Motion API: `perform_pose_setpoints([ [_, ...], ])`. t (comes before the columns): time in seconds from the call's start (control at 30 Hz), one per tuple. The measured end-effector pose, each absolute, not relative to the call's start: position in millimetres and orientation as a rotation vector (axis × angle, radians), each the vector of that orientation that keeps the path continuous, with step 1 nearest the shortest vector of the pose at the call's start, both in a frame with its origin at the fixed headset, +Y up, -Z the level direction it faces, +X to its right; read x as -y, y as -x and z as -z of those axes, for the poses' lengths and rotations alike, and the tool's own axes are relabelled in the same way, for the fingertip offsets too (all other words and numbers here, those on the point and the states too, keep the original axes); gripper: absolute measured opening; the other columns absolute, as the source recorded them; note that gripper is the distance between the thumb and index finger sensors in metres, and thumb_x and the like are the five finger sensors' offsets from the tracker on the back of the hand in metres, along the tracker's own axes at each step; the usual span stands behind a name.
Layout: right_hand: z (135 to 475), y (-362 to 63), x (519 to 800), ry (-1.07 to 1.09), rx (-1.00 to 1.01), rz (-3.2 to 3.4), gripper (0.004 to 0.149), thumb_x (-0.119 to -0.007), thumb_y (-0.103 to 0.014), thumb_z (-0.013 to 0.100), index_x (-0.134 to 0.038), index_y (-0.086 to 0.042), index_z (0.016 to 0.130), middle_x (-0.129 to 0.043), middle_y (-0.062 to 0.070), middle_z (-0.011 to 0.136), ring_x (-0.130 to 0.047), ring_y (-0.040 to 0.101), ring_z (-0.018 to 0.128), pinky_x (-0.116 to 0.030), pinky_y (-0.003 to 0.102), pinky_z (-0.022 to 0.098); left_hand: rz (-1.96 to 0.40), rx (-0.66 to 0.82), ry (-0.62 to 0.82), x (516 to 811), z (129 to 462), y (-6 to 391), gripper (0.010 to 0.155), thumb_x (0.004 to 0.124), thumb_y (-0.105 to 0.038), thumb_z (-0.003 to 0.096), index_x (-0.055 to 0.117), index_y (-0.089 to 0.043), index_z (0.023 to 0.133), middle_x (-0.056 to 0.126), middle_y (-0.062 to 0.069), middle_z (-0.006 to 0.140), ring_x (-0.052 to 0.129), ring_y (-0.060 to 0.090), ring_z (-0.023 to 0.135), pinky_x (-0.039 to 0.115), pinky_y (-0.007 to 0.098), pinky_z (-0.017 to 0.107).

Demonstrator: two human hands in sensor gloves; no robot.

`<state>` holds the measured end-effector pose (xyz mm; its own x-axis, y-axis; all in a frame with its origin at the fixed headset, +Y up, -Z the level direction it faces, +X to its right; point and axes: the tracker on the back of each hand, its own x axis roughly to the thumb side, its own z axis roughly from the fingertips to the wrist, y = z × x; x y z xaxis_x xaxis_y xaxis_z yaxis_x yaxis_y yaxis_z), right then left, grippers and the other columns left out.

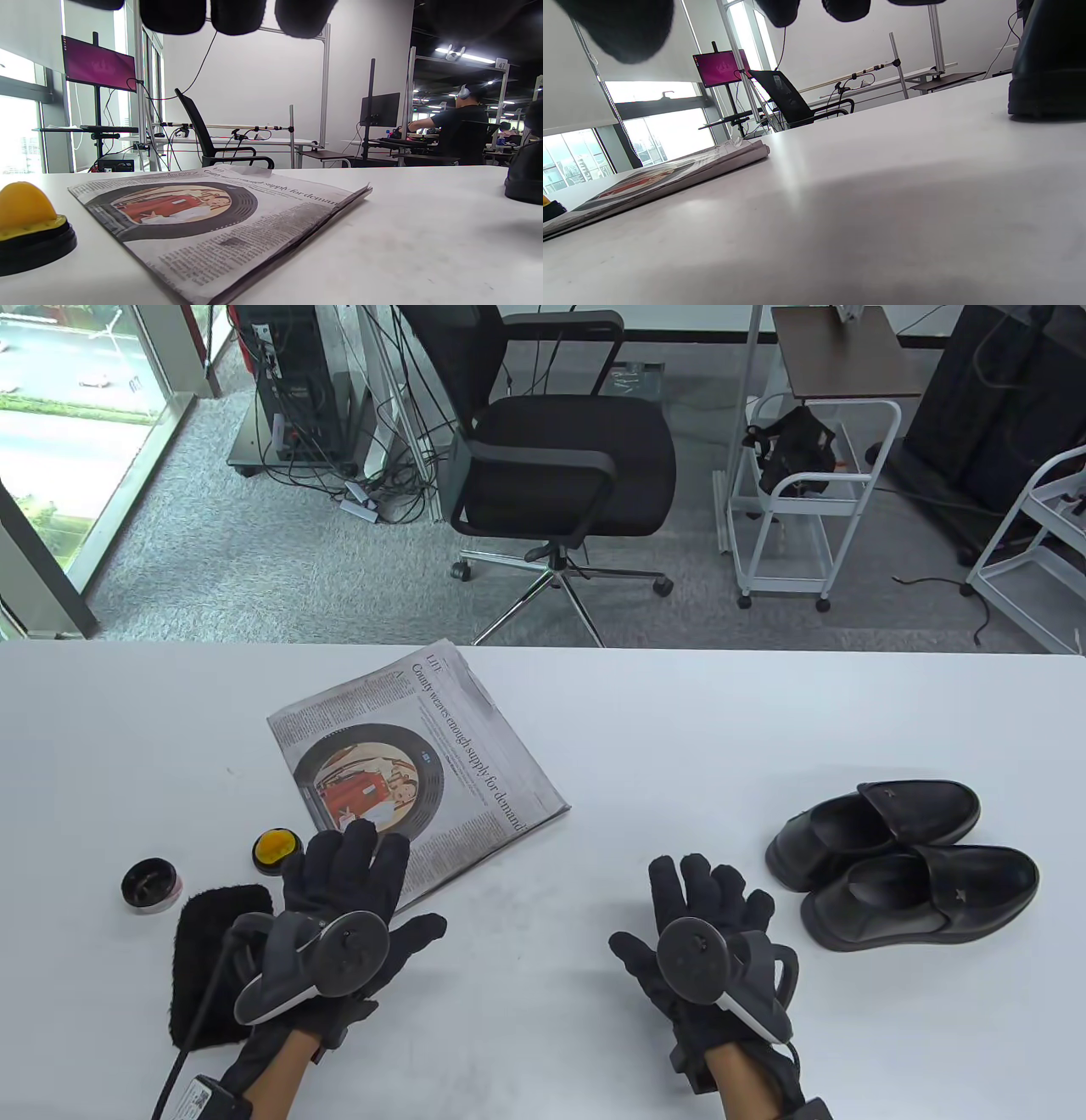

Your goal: Dip and apply built-in sponge shoe polish on shoes

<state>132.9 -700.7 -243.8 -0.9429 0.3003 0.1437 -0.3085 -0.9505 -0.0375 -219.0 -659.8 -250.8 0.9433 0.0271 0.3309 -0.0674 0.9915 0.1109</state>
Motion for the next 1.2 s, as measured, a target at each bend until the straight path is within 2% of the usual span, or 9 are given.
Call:
perform_pose_setpoints([
  [0.53, 245.9, -133.1, 704.5, -0.191, -0.006, -2.801, 0.082, -0.068, -0.054, 0.046, -0.038, -0.010, 0.108, -0.036, 0.032, 0.111, -0.040, 0.068, 0.095, -0.029, 0.087, 0.060, -0.083, 0.362, -0.072, 664.5, 251.9, 213.9, 0.090, 0.056, -0.076, 0.0566, 0.040, -0.014, 0.120, 0.035, 0.027, 0.124, 0.038, 0.065, 0.105, 0.038, 0.082, 0.066],
  [0.7, 246.5, -135.3, 707.3, -0.173, -0.010, -2.760, 0.079, -0.067, -0.052, 0.047, -0.041, -0.009, 0.107, -0.041, 0.032, 0.109, -0.047, 0.067, 0.094, -0.031, 0.086, 0.060, -0.138, 0.399, -0.054, 669.0, 250.4, 205.7, 0.090, 0.058, -0.068, 0.0585, 0.035, -0.005, 0.119, 0.027, 0.033, 0.121, 0.025, 0.069, 0.099, 0.027, 0.082, 0.063],
  [0.87, 246.2, -133.5, 706.7, -0.185, -0.024, -2.741, 0.078, -0.067, -0.051, 0.047, -0.040, -0.009, 0.107, -0.041, 0.032, 0.109, -0.049, 0.066, 0.093, -0.034, 0.085, 0.061, -0.174, 0.447, -0.080, 659.4, 250.1, 197.6, 0.090, 0.059, -0.066, 0.0584, 0.035, -0.004, 0.118, 0.028, 0.033, 0.121, 0.027, 0.065, 0.102, 0.029, 0.080, 0.067],
  [0.93, 245.6, -133.3, 705.6, -0.192, -0.019, -2.732, 0.078, -0.066, -0.051, 0.047, -0.040, -0.008, 0.107, -0.041, 0.032, 0.109, -0.050, 0.066, 0.093, -0.034, 0.085, 0.061, -0.144, 0.493, -0.071, 651.4, 257.4, 191.0, 0.089, 0.060, -0.066, 0.0580, 0.040, -0.004, 0.118, 0.030, 0.033, 0.121, 0.029, 0.065, 0.102, 0.030, 0.080, 0.067],
  [1.0, 245.8, -133.6, 704.9, -0.191, -0.017, -2.734, 0.078, -0.067, -0.051, 0.047, -0.040, -0.008, 0.107, -0.041, 0.032, 0.109, -0.050, 0.066, 0.093, -0.034, 0.085, 0.061, -0.045, 0.503, -0.039, 639.6, 264.9, 184.9, 0.087, 0.059, -0.068, 0.0580, 0.041, -0.008, 0.119, 0.034, 0.026, 0.124, 0.033, 0.063, 0.105, 0.033, 0.079, 0.069],
  [1.1, 246.3, -133.6, 705.3, -0.188, -0.031, -2.726, 0.077, -0.067, -0.050, 0.047, -0.040, -0.008, 0.107, -0.041, 0.032, 0.109, -0.050, 0.066, 0.093, -0.034, 0.085, 0.061, 0.021, 0.544, -0.178, 620.2, 279.0, 174.9, 0.074, 0.061, -0.065, 0.0579, 0.064, -0.015, 0.113, 0.066, 0.019, 0.118, 0.062, 0.054, 0.104, 0.054, 0.072, 0.070],
  [1.2, 245.9, -132.2, 706.0, -0.200, -0.063, -2.715, 0.077, -0.067, -0.050, 0.048, -0.041, -0.008, 0.107, -0.041, 0.033, 0.109, -0.050, 0.066, 0.093, -0.034, 0.085, 0.061, -0.011, 0.513, -0.108, 621.0, 301.4, 162.7, 0.071, 0.065, -0.062, 0.0579, 0.068, -0.015, 0.110, 0.074, 0.019, 0.114, 0.070, 0.054, 0.099, 0.060, 0.069, 0.069],
])
